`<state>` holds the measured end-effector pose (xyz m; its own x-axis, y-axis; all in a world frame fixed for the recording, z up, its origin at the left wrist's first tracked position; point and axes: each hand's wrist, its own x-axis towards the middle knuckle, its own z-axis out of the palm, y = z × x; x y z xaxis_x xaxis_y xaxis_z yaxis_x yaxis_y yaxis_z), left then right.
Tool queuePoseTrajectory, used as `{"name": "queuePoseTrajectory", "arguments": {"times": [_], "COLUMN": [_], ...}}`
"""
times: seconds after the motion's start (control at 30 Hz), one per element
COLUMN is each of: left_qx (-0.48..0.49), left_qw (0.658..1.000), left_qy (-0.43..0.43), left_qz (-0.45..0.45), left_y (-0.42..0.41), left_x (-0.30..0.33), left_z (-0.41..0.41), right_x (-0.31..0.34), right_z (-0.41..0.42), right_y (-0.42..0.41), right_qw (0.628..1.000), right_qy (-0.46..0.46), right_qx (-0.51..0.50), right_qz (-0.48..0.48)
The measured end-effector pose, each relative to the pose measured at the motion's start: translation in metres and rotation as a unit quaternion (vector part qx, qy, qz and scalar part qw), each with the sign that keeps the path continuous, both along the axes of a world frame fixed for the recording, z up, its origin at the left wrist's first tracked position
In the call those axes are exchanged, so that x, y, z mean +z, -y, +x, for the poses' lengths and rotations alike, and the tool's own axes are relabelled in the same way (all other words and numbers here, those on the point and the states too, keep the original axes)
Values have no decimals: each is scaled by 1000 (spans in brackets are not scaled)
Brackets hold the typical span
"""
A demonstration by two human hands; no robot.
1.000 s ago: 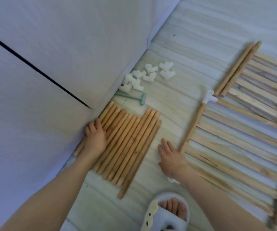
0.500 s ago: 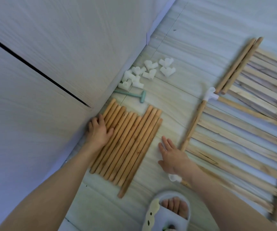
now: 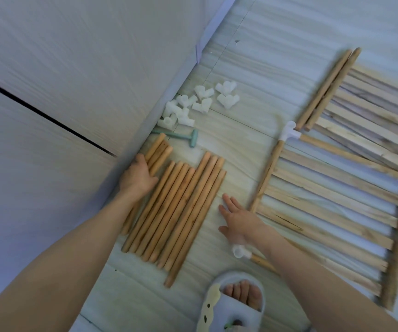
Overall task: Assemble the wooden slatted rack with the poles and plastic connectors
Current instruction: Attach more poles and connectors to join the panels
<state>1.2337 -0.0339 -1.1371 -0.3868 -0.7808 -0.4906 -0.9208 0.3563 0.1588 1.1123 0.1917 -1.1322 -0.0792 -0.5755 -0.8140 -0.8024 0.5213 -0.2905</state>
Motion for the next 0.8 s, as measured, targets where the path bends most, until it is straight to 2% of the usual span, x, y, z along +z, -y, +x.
{"name": "queuePoseTrajectory", "arguments": {"times": [0.1, 0.2, 0.23, 0.3, 0.33, 0.37, 0.43, 0.5, 0.57, 0.7, 0.8], "left_qx": [-30, -70, -69, -63, -60, -57, -58, -87, -114, -167, -232], "left_qw": [996, 984, 977, 954, 939, 923, 895, 874, 858, 825, 813], "left_qy": [-73, -134, -162, -227, -259, -287, -330, -356, -377, -429, -427], "left_qz": [41, 90, 117, 185, 217, 248, 294, 319, 330, 328, 322], "left_y": [-11, -33, -42, -63, -75, -88, -116, -146, -173, -221, -259], "left_x": [20, 47, 56, 74, 82, 89, 106, 121, 136, 163, 172], "left_z": [-19, -46, -56, -73, -80, -86, -96, -105, -115, -132, -134], "right_x": [10, 34, 44, 70, 86, 101, 126, 150, 171, 205, 210], "right_z": [-5, -16, -22, -35, -43, -52, -71, -90, -104, -108, -97], "right_y": [6, 14, 17, 18, 15, 9, -9, -32, -56, -110, -160], "right_qw": [998, 974, 950, 863, 815, 784, 774, 796, 802, 771, 741], "right_qy": [20, 42, 69, 173, 219, 241, 232, 185, 153, 148, 125], "right_qx": [-65, -213, -287, -451, -509, -541, -545, -521, -516, -540, -566], "right_qz": [3, -61, -99, -151, -169, -186, -223, -247, -259, -304, -338]}}
